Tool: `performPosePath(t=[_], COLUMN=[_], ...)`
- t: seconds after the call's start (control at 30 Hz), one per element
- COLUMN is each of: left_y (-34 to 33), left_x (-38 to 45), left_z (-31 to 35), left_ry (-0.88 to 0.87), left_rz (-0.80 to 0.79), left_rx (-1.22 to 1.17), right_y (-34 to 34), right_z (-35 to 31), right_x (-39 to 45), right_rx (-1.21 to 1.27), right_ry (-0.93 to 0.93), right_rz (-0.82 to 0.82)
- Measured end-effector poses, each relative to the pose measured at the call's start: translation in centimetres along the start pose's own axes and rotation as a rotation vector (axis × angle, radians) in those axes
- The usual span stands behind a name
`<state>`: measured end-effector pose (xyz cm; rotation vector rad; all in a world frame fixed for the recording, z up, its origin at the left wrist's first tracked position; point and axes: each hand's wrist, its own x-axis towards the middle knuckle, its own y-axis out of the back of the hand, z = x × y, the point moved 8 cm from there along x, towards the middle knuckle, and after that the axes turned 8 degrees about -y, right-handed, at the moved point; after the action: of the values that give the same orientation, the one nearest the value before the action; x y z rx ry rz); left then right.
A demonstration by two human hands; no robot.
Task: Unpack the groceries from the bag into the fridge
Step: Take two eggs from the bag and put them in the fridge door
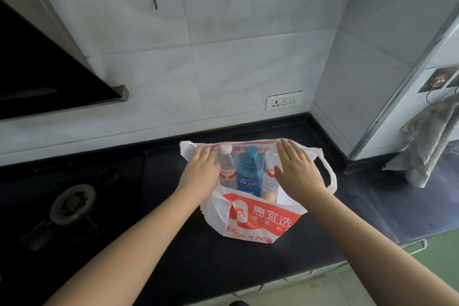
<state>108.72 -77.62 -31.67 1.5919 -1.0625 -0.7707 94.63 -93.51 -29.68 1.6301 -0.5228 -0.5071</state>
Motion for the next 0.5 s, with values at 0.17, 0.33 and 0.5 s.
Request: performPosePath(t=[0.17,0.33,0.5], left_y=[0.2,0.6,0.1], left_x=[0.7,1.8,2.3], left_z=[-0.5,-1.3,-2.0], left_ry=[0.022,0.023,-0.01], left_rz=[-0.016,-0.042,-0.09], left_rx=[0.076,0.078,0.041], right_y=[-0.4,-0.8,-2.2], right_z=[1.3,2.6,3.8], right_x=[0.9,2.0,3.0], right_rx=[-0.02,-0.007,-0.02], right_ry=[-0.028,-0.06,-0.066], right_rz=[-0.005,-0.002,-0.052])
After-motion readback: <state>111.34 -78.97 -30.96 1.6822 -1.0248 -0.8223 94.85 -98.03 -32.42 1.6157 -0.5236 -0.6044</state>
